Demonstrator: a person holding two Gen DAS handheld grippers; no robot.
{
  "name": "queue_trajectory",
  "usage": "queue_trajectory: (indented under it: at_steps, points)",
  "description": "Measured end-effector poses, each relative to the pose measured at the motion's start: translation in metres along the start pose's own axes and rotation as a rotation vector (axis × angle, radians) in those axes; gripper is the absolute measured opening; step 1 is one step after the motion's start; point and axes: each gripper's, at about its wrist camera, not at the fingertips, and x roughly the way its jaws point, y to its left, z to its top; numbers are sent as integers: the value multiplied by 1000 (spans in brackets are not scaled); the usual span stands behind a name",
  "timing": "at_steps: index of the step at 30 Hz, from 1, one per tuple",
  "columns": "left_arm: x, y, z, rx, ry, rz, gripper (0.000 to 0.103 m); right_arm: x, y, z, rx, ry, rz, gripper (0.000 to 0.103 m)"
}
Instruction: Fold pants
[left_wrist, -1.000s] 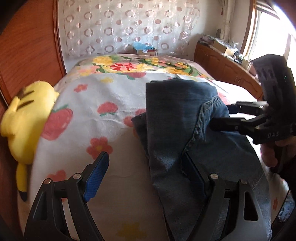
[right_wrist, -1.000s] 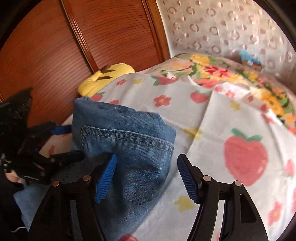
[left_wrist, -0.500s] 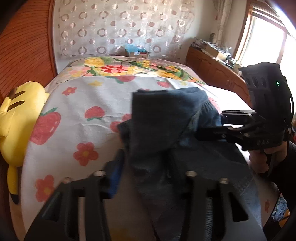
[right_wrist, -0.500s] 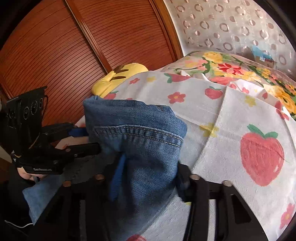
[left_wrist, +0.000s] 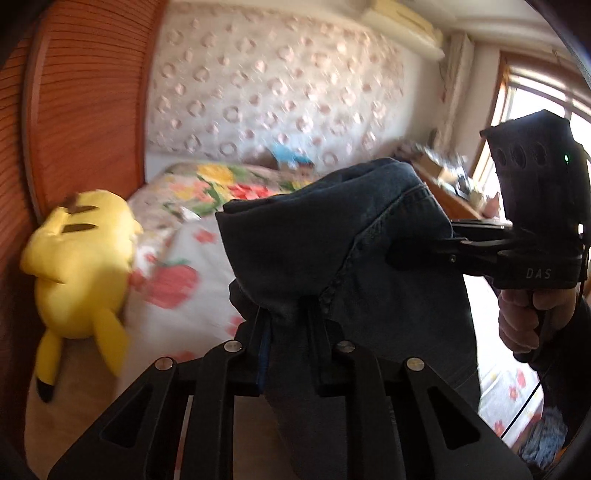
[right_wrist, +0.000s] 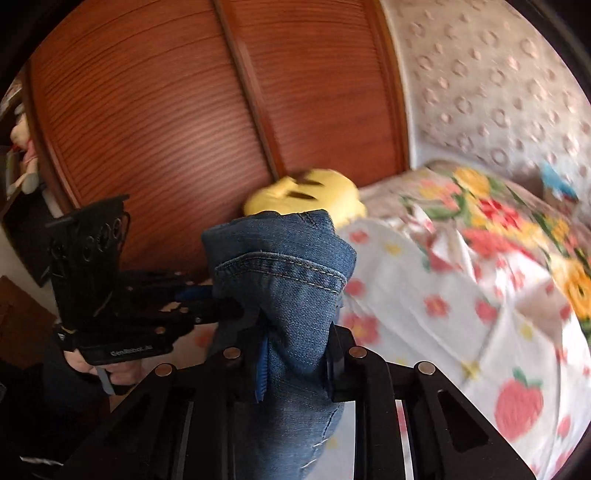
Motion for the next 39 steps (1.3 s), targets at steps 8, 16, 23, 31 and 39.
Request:
queue_trajectory:
  at_steps: [8,16,23,31,39]
  points:
    - [-62,55,42,-32,-142,120,18,26,46,65,-109,-43,111,22]
    - [-24,80,105,43,-140,211,19,68,-32,80,53,-167,125,22]
    - [61,78,82,42,22,164,19,149,-149,27,188,20,-120,25]
    - [97,62,37,64,166,169,19,151,-182,26,210,71,-165,53]
    - [108,58,18,77,211,201,19,118,-141,56,166,-9,-350,55]
